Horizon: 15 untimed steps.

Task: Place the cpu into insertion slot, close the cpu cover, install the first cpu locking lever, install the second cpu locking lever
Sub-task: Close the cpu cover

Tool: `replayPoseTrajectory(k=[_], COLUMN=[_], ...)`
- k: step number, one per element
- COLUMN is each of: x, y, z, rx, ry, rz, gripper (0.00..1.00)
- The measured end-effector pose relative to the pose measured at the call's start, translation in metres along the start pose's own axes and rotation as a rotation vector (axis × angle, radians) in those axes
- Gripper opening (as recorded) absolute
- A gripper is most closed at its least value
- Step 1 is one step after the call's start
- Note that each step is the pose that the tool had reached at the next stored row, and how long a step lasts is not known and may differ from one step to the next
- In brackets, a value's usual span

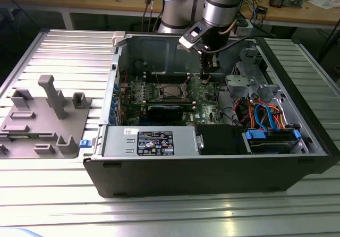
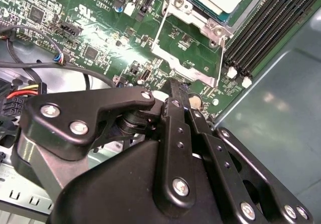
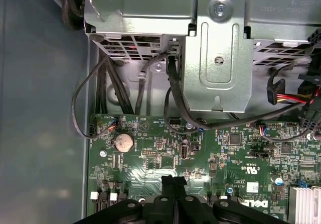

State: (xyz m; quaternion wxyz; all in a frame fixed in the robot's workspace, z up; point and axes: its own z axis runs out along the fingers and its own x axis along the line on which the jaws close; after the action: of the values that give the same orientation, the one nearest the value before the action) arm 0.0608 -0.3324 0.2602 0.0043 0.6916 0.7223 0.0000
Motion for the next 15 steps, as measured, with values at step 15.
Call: replayPoseTrajectory(k=[15], x=[0.0003], y=[-0.0048], z=[0.0035], rx=[0.0000], ry=[0.0000], rz=[0.002], gripper=[0.11])
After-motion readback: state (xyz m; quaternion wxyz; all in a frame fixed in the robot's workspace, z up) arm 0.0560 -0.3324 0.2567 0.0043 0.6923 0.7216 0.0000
